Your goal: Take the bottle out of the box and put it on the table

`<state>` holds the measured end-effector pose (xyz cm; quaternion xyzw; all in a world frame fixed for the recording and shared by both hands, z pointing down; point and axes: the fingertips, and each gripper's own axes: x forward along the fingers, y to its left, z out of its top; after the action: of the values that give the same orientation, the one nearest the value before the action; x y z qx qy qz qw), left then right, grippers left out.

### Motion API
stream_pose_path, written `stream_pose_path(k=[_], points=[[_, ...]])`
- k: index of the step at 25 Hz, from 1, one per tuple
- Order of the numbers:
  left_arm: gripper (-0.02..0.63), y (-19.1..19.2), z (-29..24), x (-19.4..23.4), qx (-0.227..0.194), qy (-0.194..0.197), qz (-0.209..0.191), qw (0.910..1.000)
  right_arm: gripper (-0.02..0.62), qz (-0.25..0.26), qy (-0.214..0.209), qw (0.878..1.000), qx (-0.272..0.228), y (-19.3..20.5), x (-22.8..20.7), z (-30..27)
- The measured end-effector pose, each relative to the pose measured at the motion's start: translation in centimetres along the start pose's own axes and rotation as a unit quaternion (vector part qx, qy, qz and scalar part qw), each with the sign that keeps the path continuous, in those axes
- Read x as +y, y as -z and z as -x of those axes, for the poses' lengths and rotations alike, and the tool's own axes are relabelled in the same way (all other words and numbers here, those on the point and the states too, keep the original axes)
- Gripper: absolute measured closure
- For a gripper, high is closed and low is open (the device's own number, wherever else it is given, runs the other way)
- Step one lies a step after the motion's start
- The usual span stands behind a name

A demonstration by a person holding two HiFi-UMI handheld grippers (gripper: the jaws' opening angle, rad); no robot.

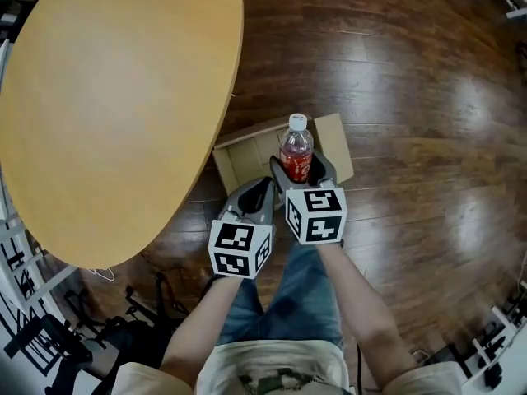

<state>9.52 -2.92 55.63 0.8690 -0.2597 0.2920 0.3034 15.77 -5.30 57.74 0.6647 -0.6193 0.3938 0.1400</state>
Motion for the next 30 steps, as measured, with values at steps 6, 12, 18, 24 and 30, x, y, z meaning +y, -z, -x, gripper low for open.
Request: stream_pose_path(k=[6, 12, 18, 24, 30], points=[[0.609, -5.8, 5.7, -2.6, -0.047, 0.023, 0.027, 0.9983, 0.296, 0.013, 0.007, 0.998, -0.067, -7.2, 2.3, 6.7], [0.609, -11.7, 12.0, -3.9, -0.121, 0.025, 0.006, 0.9923, 0.295, 0.051, -0.003, 0.987, -0.153, -14.3, 6.6, 13.0], [0.609, -16.2, 19.0, -1.3, -0.205, -0.019, 0.013, 0.9784, 0.295, 0.108, -0.035, 0.971, -0.212, -18.5, 13.2, 16.7], [0.609, -17.5, 26.0, 3.3, -0.272, -0.074, 0.029, 0.9589, 0.295, 0.153, -0.095, 0.955, -0.238, -19.4, 22.3, 17.3], [0.609, -17.1, 32.3, 8.5, -0.312, -0.117, 0.049, 0.9415, 0.295, 0.203, -0.141, 0.936, -0.251, -19.0, 31.2, 16.6]])
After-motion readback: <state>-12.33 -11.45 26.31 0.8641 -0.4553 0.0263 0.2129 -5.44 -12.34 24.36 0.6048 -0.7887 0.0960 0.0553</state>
